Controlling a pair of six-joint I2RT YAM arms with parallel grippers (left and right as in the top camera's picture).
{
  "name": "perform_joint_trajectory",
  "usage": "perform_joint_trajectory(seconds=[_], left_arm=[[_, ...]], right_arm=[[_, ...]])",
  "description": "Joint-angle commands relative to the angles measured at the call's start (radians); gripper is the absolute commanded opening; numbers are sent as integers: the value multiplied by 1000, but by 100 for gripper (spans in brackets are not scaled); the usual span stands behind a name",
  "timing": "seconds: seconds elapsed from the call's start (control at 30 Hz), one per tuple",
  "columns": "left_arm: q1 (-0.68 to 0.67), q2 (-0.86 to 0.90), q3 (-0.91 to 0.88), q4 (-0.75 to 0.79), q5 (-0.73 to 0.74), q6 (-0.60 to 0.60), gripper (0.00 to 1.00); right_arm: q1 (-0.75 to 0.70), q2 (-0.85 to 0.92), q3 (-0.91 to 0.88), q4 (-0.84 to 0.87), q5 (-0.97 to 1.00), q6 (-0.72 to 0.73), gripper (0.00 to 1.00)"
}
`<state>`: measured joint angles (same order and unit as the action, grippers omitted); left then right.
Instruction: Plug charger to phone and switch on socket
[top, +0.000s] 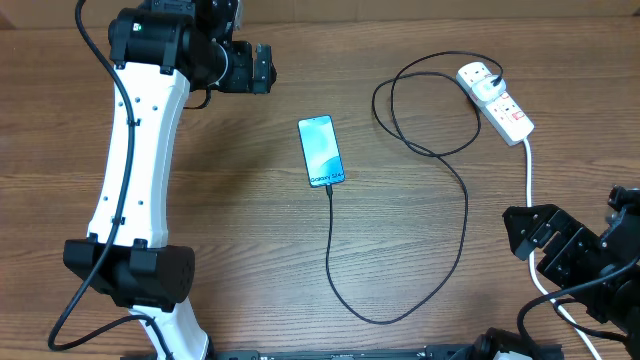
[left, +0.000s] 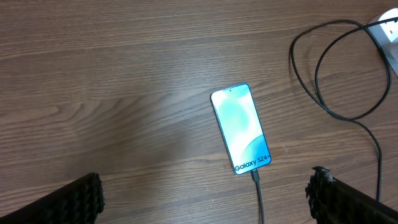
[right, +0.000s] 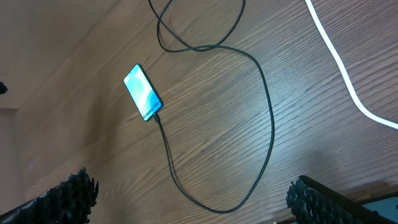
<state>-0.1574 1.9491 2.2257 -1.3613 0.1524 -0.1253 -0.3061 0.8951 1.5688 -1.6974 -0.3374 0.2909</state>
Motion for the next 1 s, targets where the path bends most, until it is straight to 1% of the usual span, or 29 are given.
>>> perform_joint_trajectory(seconds=[0.0, 0.63, 0.77, 0.9, 0.97], left_arm=[[0, 9, 2, 1, -6, -10, 100], [0, 9, 2, 1, -6, -10, 100], [0, 9, 2, 1, -6, -10, 100], [0, 9, 2, 1, -6, -10, 100], [0, 9, 2, 1, -6, -10, 100]], right_arm=[[5, 0, -3, 3, -8, -3, 100], [5, 0, -4, 4, -5, -11, 100], [5, 0, -4, 4, -5, -60, 100], [8, 0, -11, 4, -9, -60, 100], [35, -10, -21, 21, -8, -59, 100]])
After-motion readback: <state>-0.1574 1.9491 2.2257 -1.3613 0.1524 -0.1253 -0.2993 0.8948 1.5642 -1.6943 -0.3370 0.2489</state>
